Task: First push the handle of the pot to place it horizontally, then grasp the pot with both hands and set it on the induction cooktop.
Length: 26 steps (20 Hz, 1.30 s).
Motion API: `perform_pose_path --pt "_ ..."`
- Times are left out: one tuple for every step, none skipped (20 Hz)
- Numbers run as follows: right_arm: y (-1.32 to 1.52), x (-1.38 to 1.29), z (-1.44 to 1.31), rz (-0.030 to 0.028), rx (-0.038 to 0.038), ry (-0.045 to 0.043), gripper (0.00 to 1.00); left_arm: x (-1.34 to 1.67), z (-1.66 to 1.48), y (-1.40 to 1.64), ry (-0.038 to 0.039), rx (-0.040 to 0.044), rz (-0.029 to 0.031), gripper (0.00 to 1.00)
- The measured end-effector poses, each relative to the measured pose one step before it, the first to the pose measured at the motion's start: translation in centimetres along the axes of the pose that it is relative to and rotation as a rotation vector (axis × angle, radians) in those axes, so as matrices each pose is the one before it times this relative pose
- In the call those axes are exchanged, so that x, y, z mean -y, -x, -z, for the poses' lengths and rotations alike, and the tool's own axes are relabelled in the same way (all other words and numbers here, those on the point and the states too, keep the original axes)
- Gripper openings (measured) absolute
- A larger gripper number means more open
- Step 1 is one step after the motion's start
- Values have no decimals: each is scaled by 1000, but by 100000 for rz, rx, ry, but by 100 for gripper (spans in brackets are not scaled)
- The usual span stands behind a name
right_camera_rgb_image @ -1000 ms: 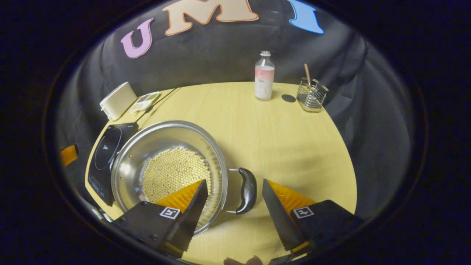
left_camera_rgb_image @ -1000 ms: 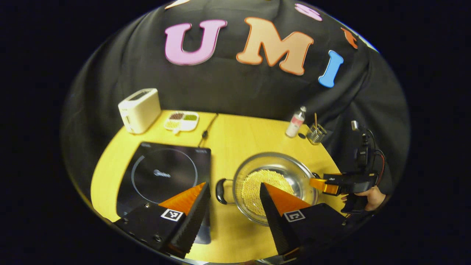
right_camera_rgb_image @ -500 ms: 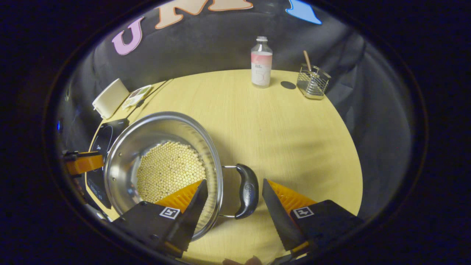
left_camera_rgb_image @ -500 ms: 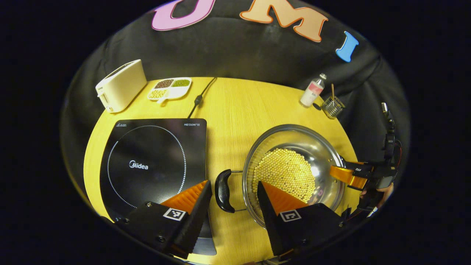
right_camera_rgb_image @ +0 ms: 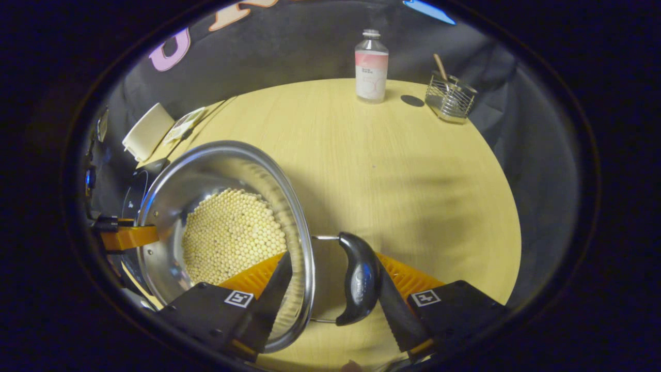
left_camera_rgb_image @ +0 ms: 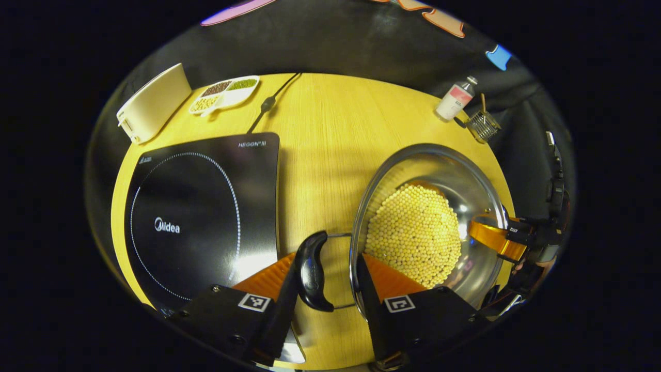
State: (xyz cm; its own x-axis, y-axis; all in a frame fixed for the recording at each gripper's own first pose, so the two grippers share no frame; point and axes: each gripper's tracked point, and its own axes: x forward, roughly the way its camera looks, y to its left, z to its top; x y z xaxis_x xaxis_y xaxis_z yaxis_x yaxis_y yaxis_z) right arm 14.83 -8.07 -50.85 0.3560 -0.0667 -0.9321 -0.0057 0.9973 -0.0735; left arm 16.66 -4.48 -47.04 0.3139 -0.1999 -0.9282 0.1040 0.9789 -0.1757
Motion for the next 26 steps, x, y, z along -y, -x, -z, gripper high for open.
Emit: perform_pose_path --pt "-346 127 215 99 -1742 -1293 89 142 -56 -370 -1989 -1107 -548 70" --pt "-223 -14 393 -299 -2274 -539 86 42 -248 -202 -1970 -766 -633 66" --pt "-525 -136 369 -935 -2263 -777 80 37 -43 -96 -1688 -809 -326 65" --pt "-544 -246 440 -213 -1245 -1095 77 4 -57 -56 -764 -475 -110 65" --pt "432 214 -283 -512 -1412 -1920 77 66 5 12 576 -216 -44 65" --pt "82 -41 -54 -891 -1462 -1779 76 9 -6 -14 1287 112 -137 65" --pt "131 -19 117 -963 -1629 -2024 75 6 -12 -26 1188 -188 -273 64" --pt "-25 34 110 -635 -1815 -1427 74 -46 187 67 272 -841 -303 64" --pt "161 95 440 -381 -2099 -726 72 3 137 45 288 -545 -321 63" --pt "188 -83 307 -265 -669 513 72 -8 62 -41 561 -290 -225 63" --pt "17 55 -114 -1 1025 1303 68 27 65 14 788 57 -200 63" --pt "-306 105 -462 173 1459 1335 67 -8 33 14 616 -113 -260 63" --pt "288 -55 158 -721 -3 -539 68 10 168 208 683 -644 -296 63" --pt "321 -14 -70 -1604 -615 -1686 67 47 247 -39 579 -966 -203 64" --pt "252 -111 60 -1699 -1204 -1272 63 -19 183 143 982 -779 -19 61" --pt "-111 221 -400 -1474 -56 -1045 60 93 147 -74 1695 -144 453 63" --pt "30 -116 368 48 425 1494 55 88 448 -7 2814 -483 1071 61" --pt "506 108 39 3 932 1294 61 102 427 180 2131 -229 756 62" --pt "634 71 310 -198 726 620 62 126 286 447 1080 692 585 60" --pt "442 -106 59 -583 365 -25 62 87 117 535 99 985 345 61" --pt "357 -253 108 -820 197 -257 62 280 25 890 -219 1305 24 60" --pt "319 -231 -95 -727 96 -412 55 197 40 964 -527 1419 -295 60" --pt "341 -170 -4 -784 174 -276 55 -83 -95 644 -624 1007 -577 60" --pt "488 -410 -8 -1083 469 -169 55 -223 -221 683 -278 1147 -737 60" --pt "461 -602 -54 -1413 520 -303 55 -412 -97 658 271 933 -772 60" --pt "405 -810 4 -1507 618 -171 55 -408 -159 816 511 1083 -819 60"
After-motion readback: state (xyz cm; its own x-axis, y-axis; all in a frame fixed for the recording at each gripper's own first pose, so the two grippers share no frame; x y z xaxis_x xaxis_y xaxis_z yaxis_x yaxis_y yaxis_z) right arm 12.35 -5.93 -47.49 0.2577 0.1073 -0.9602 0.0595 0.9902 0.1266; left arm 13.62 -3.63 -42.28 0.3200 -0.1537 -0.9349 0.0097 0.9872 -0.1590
